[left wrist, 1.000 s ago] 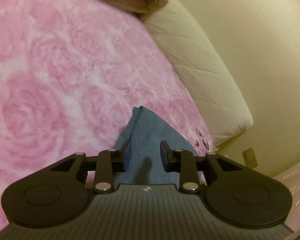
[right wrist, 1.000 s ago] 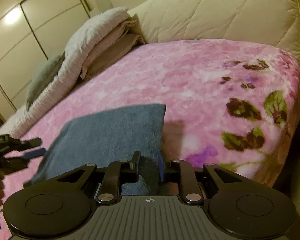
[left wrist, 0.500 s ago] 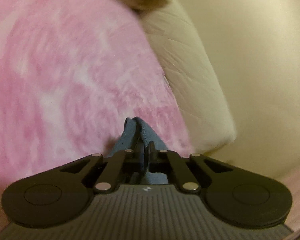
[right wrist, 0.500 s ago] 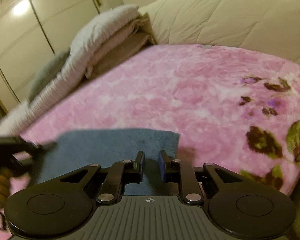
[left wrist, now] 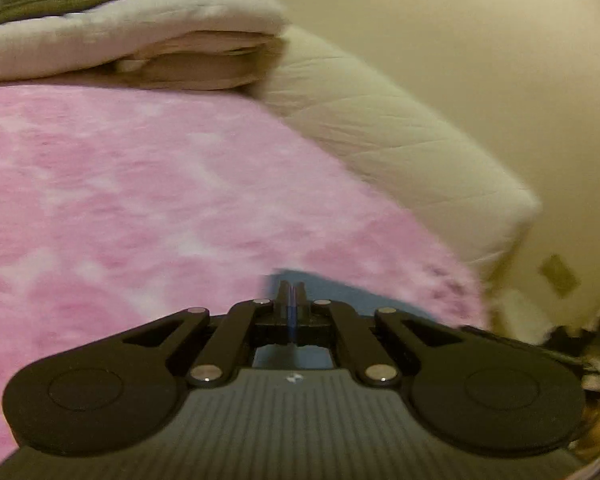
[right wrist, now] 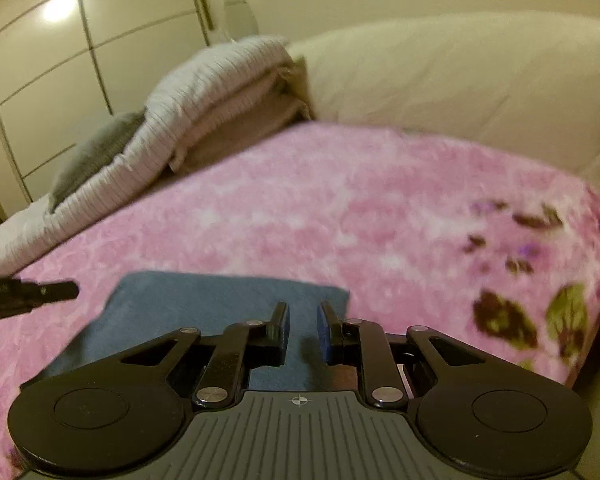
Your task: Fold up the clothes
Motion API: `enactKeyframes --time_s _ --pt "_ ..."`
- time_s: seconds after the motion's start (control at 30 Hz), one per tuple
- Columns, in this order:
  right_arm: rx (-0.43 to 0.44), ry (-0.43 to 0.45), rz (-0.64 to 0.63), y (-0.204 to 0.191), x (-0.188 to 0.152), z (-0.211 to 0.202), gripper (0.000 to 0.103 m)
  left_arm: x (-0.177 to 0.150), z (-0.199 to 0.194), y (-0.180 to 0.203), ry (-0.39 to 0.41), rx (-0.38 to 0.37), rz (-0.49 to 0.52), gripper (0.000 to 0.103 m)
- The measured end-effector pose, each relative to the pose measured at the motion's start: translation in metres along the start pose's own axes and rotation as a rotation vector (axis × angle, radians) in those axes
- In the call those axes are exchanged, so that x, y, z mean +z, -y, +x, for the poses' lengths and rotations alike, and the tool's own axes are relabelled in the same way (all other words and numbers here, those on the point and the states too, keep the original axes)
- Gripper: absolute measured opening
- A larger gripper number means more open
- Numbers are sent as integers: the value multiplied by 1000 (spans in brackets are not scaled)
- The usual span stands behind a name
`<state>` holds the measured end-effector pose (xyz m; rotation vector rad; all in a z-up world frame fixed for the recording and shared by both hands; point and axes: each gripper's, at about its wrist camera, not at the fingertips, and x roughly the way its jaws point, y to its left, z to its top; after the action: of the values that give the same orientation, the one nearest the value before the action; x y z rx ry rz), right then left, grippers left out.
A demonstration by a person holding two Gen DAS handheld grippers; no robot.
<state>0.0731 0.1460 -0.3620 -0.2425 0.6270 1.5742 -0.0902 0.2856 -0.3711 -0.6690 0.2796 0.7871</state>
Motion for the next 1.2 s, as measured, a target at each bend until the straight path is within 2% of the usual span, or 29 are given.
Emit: enactKeyframes --time_s 0.1,0.17,0.23,0.3,0.33,0.4,0.47,0.57,0.7,0.77,0.83,0.93,1.07,1.2 --pt "-42 -49 -72 -11 -4 16 19 -11 23 15 -50 47 83 0" --pt "-65 -90 -90 -7 -11 30 19 -26 42 8 -94 103 73 0" --pt "-40 -101 -38 3 -11 32 19 -28 45 -1 -88 108 39 3" --pt "-51 -129 -1 9 -3 23 19 -22 32 -1 -94 133 26 1" --pt "-58 -120 -6 7 -2 14 19 -22 22 2 -86 148 29 0" --pt "-50 -87 -27 1 -4 -7 19 -24 -2 3 -53 131 10 0" --pt "-19 -63 -34 -7 -12 -32 19 -30 -25 6 -31 126 -10 0" --pt "-37 -62 -71 -29 -34 -58 19 -51 -50 19 -41 134 -5 0" --pt "-111 -118 -139 -52 -70 -63 19 -88 -39 20 -133 225 34 1" --pt "-143 -129 -183 -56 -90 -53 18 -102 -33 12 -122 241 26 2" --pt "-149 -134 -201 -58 -90 -51 18 -98 -36 9 -127 240 -12 2" --pt "-149 -162 -193 -58 -81 -52 19 -90 -51 14 -114 275 -13 2" --pt "-129 -113 -116 -57 -79 -91 19 -89 -91 30 -76 259 -30 1" --pt "-131 -108 -107 -73 -89 -108 19 -102 -95 50 -109 244 -9 2"
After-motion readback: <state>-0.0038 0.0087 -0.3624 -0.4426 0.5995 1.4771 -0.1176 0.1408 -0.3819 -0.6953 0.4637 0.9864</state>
